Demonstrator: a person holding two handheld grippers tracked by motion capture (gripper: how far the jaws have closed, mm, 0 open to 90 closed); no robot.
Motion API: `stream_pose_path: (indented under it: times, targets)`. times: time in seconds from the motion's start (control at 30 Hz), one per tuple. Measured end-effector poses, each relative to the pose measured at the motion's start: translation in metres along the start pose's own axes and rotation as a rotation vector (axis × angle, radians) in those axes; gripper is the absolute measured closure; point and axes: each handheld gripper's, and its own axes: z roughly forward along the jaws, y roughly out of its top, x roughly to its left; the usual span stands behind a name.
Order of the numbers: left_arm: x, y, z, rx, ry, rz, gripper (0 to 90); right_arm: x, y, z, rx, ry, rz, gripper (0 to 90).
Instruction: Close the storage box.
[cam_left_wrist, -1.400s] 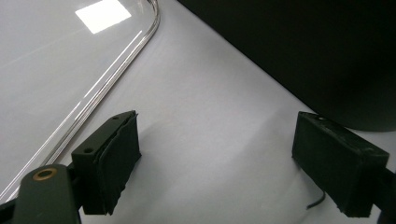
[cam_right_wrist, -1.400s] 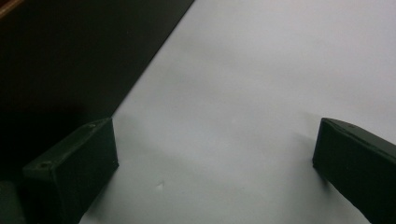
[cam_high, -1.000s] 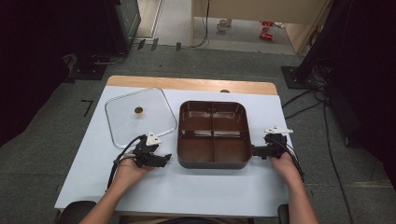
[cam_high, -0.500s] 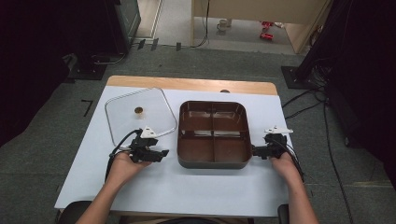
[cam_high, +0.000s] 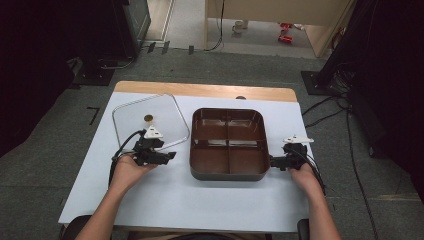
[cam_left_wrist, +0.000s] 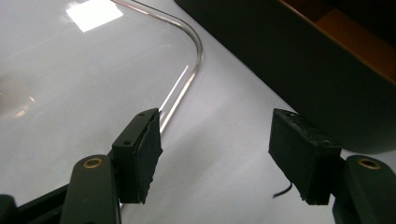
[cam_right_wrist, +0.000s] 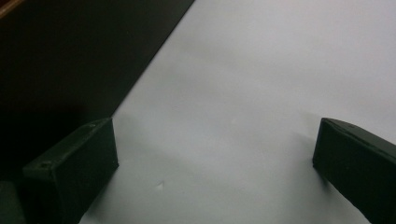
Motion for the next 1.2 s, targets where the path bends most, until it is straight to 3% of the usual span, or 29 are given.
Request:
stream_pose_path:
  times: [0.37,0.57,0.77,1.03,1.2]
  targets:
    - [0.017,0.006,0.002,-0.017,0.027,-0.018,37.0,0.000,0.000,0.000,0.000,0.000,0.000,0.0]
    - [0.032,0.008,0.002,-0.040,0.022,-0.064,37.5,0.000,0.000,0.000,-0.001,0.000,0.001,0.0]
    - [0.043,0.011,0.000,-0.035,0.041,-0.078,37.6,0.000,0.000,0.000,-0.001,0.000,0.000,0.0]
    - [0.064,0.013,-0.004,-0.049,0.094,-0.094,37.6,0.000,0.000,0.000,-0.001,0.000,0.000,0.0]
    - [0.082,0.014,-0.004,-0.063,0.100,-0.138,37.3,0.000,0.000,0.000,-0.001,0.000,0.001,0.0]
